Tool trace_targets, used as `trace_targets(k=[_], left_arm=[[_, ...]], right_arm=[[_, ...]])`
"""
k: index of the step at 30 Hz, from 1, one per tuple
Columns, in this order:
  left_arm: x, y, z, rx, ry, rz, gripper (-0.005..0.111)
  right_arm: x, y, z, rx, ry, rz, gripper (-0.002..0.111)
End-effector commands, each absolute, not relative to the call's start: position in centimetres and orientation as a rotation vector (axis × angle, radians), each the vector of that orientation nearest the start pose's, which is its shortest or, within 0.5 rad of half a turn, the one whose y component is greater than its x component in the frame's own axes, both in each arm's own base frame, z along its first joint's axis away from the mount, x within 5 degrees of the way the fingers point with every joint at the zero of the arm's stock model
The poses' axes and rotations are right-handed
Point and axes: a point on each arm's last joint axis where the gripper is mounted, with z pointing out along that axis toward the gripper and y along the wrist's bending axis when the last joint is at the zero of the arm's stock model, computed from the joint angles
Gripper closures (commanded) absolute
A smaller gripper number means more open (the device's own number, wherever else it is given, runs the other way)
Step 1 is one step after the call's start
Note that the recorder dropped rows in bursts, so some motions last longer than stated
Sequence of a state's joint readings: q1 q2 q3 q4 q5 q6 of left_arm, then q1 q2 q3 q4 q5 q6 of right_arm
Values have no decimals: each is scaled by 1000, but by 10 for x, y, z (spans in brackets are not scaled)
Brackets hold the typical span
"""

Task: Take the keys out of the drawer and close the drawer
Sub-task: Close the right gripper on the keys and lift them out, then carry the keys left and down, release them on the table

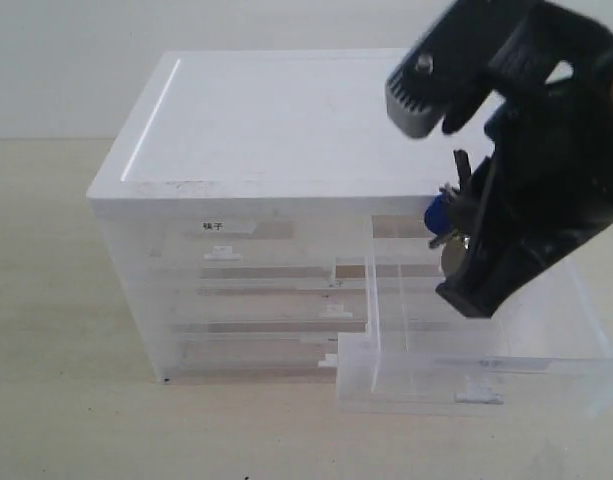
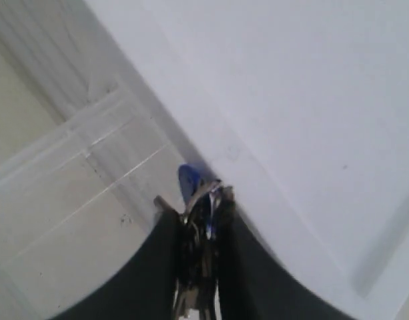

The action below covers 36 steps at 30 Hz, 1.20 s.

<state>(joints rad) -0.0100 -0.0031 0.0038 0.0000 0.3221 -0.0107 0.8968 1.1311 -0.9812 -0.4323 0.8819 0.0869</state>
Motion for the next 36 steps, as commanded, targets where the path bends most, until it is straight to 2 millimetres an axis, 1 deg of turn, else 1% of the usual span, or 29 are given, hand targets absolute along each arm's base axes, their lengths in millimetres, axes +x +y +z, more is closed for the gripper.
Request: trace_targets(k=[1,5,7,10,12,15,19,24,28,36], left_arm=[[54,-1,185,2,1794,-12,102],[54,-1,185,2,1794,-12,102],[54,-1,185,2,1794,-12,102],[54,-1,185,2,1794,-12,102],[54,-1,185,2,1794,-12,102],[54,-1,185,2,1794,-12,102],[54,-1,185,2,1794,-12,102],[54,-1,185,2,1794,-12,102],[54,-1,185,2,1794,-12,102],[54,-1,185,2,1794,-12,102]], right_arm=[[152,158,373,-1108,2028,-21,108],[144,166,397,-1110,1946,58,108],[141,170,405,-1108,1907,99,108],[139,178,406,-1098,1888,192,108],[141,186,402,-1108,1903,232,108],[149,201,388,-1152,1931,218,108],[161,222,364,-1198,2003,189,108],[171,240,339,-1247,2073,160,108],[175,246,326,-1270,2106,137,108],[176,243,315,-1307,2195,62,108]])
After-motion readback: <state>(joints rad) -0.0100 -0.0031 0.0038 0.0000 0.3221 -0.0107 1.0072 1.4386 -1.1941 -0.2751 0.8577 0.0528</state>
